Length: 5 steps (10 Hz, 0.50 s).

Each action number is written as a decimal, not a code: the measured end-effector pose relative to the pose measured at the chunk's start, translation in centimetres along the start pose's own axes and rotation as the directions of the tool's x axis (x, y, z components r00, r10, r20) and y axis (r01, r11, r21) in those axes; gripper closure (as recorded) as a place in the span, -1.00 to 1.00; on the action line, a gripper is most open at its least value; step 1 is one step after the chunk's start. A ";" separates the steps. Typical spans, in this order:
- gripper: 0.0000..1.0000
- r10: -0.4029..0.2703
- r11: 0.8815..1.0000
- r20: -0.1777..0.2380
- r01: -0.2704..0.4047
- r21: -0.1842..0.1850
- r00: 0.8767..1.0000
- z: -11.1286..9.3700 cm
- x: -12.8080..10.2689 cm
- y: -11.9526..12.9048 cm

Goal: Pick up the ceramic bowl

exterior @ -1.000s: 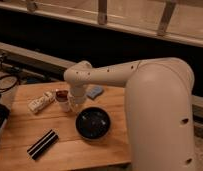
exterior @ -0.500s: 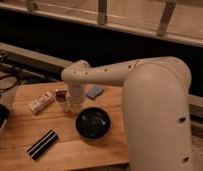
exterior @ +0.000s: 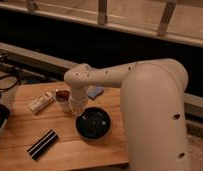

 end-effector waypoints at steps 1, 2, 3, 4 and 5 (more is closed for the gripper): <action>-0.60 -0.001 1.000 -0.008 0.001 -0.002 1.000 0.3 0.1 0.0; -0.60 -0.001 1.000 -0.012 0.001 -0.002 1.000 0.4 0.1 -0.1; -0.60 -0.001 1.000 -0.014 0.001 -0.001 1.000 0.4 0.2 -0.1; -0.60 -0.003 1.000 -0.017 0.003 0.000 1.000 0.5 0.2 0.0; -0.60 -0.010 1.000 -0.027 0.010 0.003 1.000 0.8 0.4 0.1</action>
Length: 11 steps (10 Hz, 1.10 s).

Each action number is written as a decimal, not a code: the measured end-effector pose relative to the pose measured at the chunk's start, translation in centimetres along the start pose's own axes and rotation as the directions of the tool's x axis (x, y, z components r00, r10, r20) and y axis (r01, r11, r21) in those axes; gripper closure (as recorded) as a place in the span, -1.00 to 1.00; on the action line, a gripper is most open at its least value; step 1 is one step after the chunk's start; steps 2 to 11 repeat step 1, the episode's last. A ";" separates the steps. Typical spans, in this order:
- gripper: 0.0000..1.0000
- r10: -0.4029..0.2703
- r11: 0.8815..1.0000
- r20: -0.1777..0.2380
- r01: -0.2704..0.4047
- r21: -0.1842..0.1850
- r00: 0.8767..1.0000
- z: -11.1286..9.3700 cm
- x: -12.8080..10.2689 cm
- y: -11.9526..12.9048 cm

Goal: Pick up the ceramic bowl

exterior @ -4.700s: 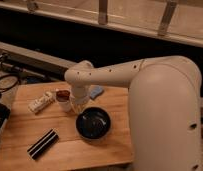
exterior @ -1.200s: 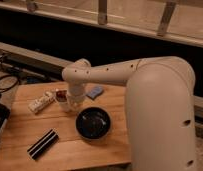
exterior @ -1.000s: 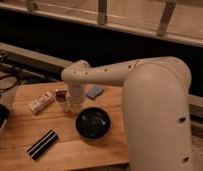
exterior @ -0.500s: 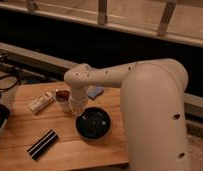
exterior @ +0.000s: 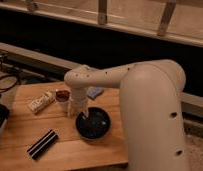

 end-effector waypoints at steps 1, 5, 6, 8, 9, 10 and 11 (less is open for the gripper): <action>-0.60 -0.006 1.000 -0.010 0.006 0.003 1.000 0.3 0.1 0.2; -0.60 -0.006 1.000 -0.010 0.006 0.003 1.000 0.3 0.1 0.2; -0.60 -0.006 1.000 -0.010 0.006 0.003 1.000 0.3 0.1 0.2; -0.60 -0.006 1.000 -0.010 0.006 0.003 1.000 0.3 0.1 0.2; -0.60 -0.006 1.000 -0.010 0.006 0.003 1.000 0.3 0.1 0.2; -0.60 -0.006 1.000 -0.010 0.006 0.003 1.000 0.3 0.1 0.2; -0.60 -0.006 1.000 -0.010 0.006 0.003 1.000 0.3 0.1 0.2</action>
